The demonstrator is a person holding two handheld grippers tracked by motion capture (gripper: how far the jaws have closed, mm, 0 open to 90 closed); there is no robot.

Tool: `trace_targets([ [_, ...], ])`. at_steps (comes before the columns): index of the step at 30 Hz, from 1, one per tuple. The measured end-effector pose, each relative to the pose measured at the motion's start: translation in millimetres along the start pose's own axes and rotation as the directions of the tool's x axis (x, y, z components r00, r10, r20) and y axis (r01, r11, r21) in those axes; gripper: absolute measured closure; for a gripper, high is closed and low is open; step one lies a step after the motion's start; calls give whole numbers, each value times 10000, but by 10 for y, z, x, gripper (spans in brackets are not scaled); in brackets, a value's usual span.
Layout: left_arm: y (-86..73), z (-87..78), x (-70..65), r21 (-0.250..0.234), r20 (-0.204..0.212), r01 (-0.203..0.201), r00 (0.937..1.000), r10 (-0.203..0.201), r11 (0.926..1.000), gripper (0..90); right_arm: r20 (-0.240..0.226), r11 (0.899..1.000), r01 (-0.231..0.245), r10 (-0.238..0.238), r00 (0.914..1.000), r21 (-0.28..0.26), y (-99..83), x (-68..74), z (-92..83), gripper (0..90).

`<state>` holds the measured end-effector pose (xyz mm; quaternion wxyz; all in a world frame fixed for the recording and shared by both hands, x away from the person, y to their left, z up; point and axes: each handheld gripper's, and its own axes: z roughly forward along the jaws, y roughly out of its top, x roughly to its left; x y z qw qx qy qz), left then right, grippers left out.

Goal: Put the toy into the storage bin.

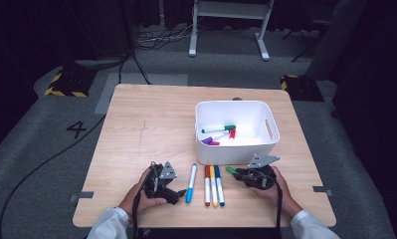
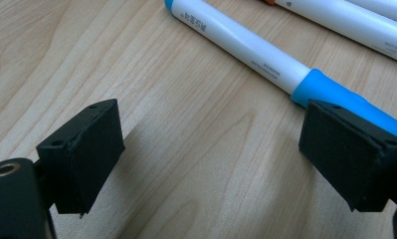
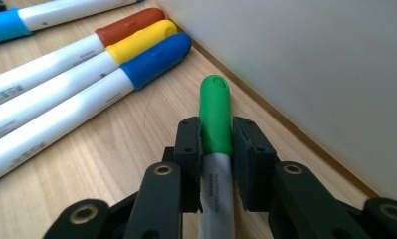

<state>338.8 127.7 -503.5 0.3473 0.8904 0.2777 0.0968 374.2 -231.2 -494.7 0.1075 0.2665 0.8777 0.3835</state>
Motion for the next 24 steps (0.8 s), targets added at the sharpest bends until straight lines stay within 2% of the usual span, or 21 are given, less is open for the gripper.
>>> trace_targets([
  [3, 0, 0, 0, 2, 0, -3, 10000, 3, 10000, 105, -172, 9994, -128, 123, 9998, -314, 5, -21, -91, 748],
  [10, 0, 0, 0, -1, 2, 0, 10000, 0, 10000, 105, -142, 9939, 195, -211, 9997, -1082, 20, -6, -373, 748],
  [15, 0, 0, 0, 1, 2, -2, 10000, 2, 10000, 105, -77, 9845, 488, -508, 9987, -1684, 52, 40, -584, 748],
  [24, 0, 0, 0, -2, 3, 1, 10000, -1, 10000, 105, 327, 9583, 793, -731, 9968, -2744, 200, 37, -1011, 749],
])
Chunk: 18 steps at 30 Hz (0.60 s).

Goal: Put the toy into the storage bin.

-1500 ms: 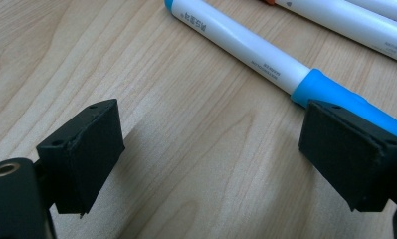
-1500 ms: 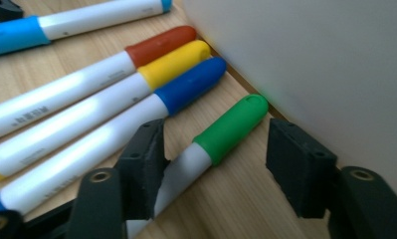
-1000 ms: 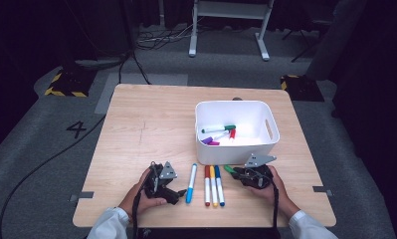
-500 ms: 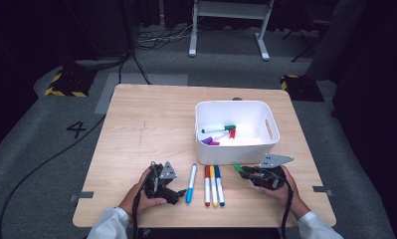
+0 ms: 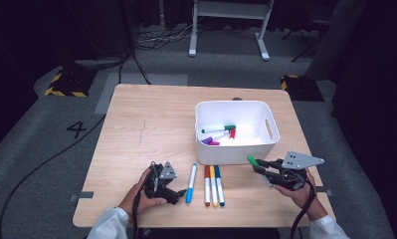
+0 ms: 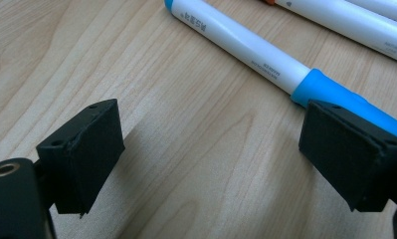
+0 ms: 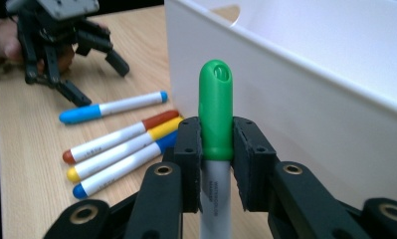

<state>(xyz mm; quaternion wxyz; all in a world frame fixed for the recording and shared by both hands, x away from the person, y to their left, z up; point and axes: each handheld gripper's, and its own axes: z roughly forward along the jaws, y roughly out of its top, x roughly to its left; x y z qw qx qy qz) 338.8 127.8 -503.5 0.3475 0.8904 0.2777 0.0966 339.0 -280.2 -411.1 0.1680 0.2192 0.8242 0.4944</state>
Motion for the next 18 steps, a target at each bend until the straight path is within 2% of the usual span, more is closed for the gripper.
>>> trace_targets([
  [4, 1, 1, 1, -2, 10, 1, 10000, -1, 10000, 104, 65, 9995, 37, -35, 10000, -323, 111, -16, -139, 749],
  [8, 1, 1, 1, 0, 9, -4, 10000, 4, 10000, 104, 235, 9987, 319, -310, 9992, -398, 235, -34, -250, 749],
  [15, 2, 2, 1, -2, 14, 8, 10000, -8, 10000, 103, 439, 9956, 749, -724, 9964, -569, 553, -148, -390, 748],
  [18, 2, 2, 1, -1, 11, 10, 10000, -10, 10000, 104, 576, 9941, 807, -766, 9954, -728, 685, -210, -429, 749],
])
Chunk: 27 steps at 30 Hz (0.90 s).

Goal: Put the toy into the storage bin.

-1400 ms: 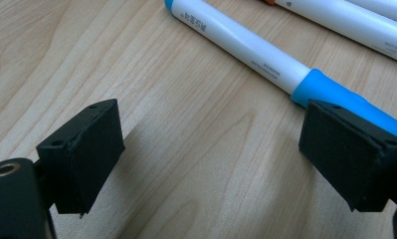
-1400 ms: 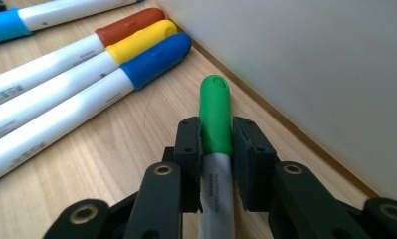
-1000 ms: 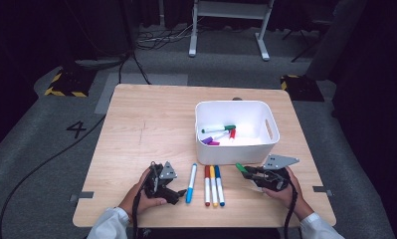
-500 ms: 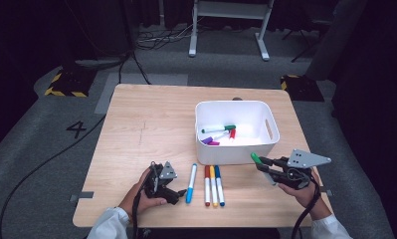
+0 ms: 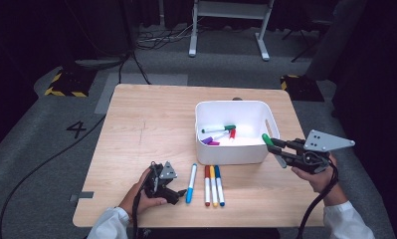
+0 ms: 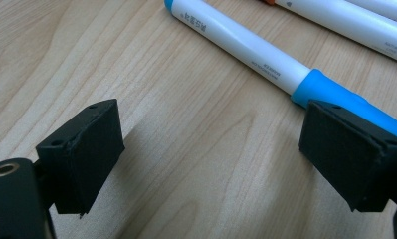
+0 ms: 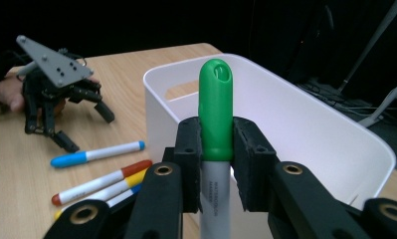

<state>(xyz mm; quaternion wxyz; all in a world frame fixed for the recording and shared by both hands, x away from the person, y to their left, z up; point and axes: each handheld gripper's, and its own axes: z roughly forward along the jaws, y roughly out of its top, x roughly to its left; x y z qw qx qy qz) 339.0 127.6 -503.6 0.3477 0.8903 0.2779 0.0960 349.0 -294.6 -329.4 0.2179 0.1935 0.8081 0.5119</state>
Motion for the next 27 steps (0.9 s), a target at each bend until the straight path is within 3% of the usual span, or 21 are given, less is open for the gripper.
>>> trace_targets([
  [13, 1, 1, 2, 1, 11, -20, 10000, 20, 10000, 103, 104, 9997, 222, -223, 9997, 90, 405, -260, 147, 749],
  [22, 1, 1, 2, -2, 10, -16, 10000, 16, 10000, 103, -34, 9973, 307, -306, 9995, 669, 535, -391, 436, 748],
  [27, 1, 1, 2, -4, 9, -13, 10000, 13, 10000, 103, -228, 9927, 294, -269, 9994, 1172, 508, -466, 638, 748],
])
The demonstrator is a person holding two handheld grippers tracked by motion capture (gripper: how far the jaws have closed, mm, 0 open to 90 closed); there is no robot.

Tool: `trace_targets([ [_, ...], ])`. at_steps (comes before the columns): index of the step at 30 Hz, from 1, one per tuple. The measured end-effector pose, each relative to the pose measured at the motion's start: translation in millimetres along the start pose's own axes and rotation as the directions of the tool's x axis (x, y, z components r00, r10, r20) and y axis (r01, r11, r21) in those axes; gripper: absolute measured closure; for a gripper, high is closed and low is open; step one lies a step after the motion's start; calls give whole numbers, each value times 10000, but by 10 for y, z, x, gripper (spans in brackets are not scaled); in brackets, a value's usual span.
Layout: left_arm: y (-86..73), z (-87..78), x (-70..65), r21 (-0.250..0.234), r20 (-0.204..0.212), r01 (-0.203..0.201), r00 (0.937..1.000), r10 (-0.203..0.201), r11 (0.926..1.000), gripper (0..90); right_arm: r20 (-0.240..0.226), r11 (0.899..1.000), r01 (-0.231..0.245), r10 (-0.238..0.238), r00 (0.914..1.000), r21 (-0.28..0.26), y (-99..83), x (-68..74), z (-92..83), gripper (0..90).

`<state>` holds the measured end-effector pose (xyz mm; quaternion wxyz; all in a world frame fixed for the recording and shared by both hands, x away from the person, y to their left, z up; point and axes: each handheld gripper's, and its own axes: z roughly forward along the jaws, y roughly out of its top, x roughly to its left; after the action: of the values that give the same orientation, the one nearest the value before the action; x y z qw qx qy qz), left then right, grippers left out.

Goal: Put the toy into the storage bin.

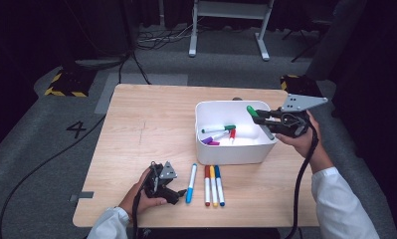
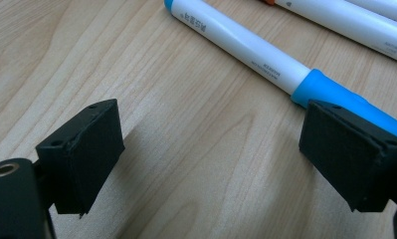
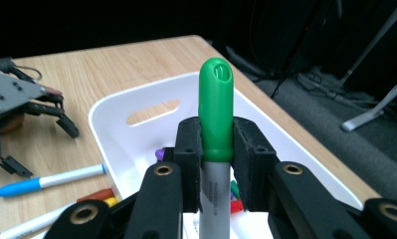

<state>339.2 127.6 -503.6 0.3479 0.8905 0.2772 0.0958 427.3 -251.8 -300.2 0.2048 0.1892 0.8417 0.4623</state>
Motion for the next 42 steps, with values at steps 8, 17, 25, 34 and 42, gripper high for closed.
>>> trace_targets([
  [8, 0, 0, 0, -1, 0, -1, 10000, 1, 10000, 103, -232, 9964, -167, 187, 9996, 834, -133, -111, 255, 749],
  [17, 0, 0, 0, -2, -1, -3, 10000, 3, 10000, 103, -1147, 9806, 317, -95, 9934, 1932, -260, -44, 455, 749],
  [25, 0, 0, 0, 1, 0, -5, 10000, 5, 10000, 103, -1964, 9493, 932, -341, 9799, 3002, -288, 46, 564, 747],
  [34, -1, 0, -1, -6, -5, -2, 10000, 2, 10000, 104, -1851, 9558, 915, -398, 9819, 2795, -200, 163, 650, 611],
  [42, 0, 0, -1, -5, -6, -1, 10000, 1, 10000, 104, -914, 9868, 52, 98, 9958, 1622, -191, 183, 482, 486],
])
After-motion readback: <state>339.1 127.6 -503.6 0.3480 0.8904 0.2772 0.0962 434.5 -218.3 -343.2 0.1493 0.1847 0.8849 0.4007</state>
